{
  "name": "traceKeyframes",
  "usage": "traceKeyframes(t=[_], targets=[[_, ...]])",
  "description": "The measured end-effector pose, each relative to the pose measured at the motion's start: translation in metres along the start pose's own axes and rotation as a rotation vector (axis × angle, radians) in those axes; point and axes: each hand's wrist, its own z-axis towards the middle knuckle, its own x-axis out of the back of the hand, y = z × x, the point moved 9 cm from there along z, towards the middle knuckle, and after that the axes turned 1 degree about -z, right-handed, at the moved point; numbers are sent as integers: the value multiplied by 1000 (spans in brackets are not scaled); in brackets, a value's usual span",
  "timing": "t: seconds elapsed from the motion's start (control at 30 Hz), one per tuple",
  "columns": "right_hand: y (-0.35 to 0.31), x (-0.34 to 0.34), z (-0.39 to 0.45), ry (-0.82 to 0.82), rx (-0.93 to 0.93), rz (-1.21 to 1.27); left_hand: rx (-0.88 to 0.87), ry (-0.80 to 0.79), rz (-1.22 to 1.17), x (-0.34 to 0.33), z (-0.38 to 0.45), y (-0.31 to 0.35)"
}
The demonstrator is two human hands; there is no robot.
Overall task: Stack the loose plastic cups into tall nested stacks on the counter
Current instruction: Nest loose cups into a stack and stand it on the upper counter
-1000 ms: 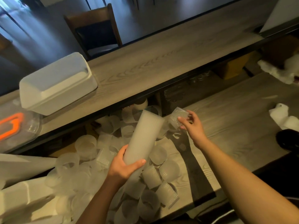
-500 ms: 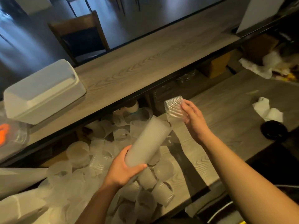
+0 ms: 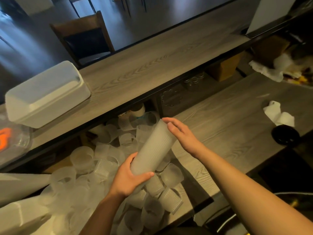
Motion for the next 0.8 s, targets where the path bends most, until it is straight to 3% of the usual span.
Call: traceKeyframes(t=[0.1, 0.2, 0.3, 0.47, 0.8], targets=[[4, 2, 3, 21, -22, 39, 20, 8, -39, 0, -3, -5], [28, 23, 13, 197, -106, 121, 52, 27, -107, 0, -3, -11], [66, 48, 26, 346, -190, -5, 73, 64, -141, 4, -1, -13], [112, 52, 50, 226, -252, -352, 102, 80, -131, 8, 0, -16], [130, 29, 84, 167, -225, -642, 183, 170, -27, 17, -2, -20]])
